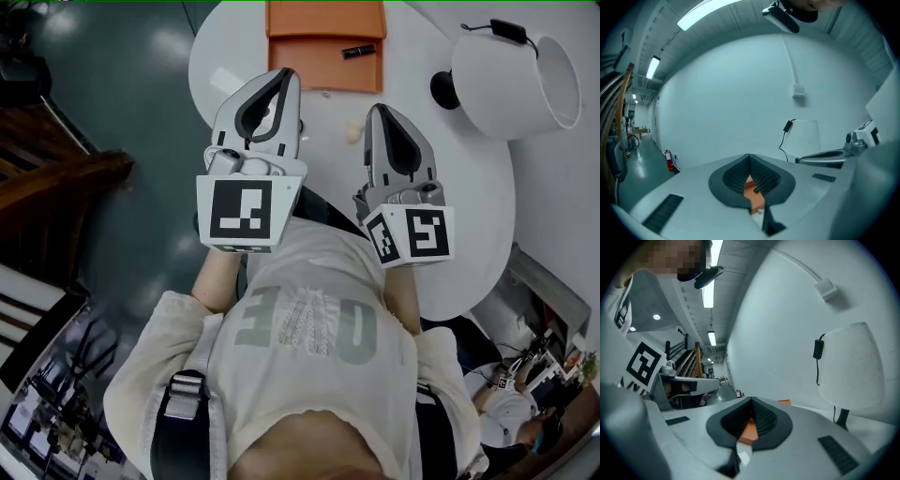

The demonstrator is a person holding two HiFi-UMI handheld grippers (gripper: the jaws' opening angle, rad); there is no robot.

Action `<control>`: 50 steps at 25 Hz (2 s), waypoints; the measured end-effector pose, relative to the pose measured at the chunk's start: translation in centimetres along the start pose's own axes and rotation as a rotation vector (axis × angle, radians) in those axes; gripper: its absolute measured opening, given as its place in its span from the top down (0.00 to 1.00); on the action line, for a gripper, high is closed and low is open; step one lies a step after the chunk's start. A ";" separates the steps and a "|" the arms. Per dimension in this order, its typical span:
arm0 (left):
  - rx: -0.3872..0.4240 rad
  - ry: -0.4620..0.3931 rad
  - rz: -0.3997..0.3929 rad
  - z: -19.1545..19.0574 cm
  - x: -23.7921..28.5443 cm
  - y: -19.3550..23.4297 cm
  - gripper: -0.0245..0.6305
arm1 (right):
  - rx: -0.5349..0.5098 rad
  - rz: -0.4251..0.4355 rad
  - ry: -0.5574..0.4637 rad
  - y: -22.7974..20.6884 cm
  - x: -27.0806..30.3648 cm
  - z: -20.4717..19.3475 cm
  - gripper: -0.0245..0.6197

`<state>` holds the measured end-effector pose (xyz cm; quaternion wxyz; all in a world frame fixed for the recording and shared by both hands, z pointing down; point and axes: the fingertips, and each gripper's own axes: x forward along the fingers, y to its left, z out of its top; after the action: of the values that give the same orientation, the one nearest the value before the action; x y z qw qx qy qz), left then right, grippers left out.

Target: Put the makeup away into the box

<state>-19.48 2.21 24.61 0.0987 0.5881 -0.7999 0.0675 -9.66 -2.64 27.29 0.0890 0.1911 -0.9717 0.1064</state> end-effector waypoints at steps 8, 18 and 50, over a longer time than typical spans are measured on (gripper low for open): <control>-0.032 0.003 0.026 -0.6 -1.4 0.4 0.95 | -0.016 0.016 0.003 1.1 -0.8 -0.4 0.95; -0.119 0.468 -0.018 -20.0 1.7 -0.7 0.58 | -0.026 0.013 0.069 1.3 -1.3 -1.9 0.95; -0.087 0.283 -0.031 -13.0 2.8 -1.5 0.63 | -0.038 0.014 0.073 0.2 0.9 -1.8 0.95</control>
<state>-17.79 2.05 37.93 0.2370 0.5801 -0.7710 0.1134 -10.27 -2.38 29.14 0.1274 0.1786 -0.9710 0.0953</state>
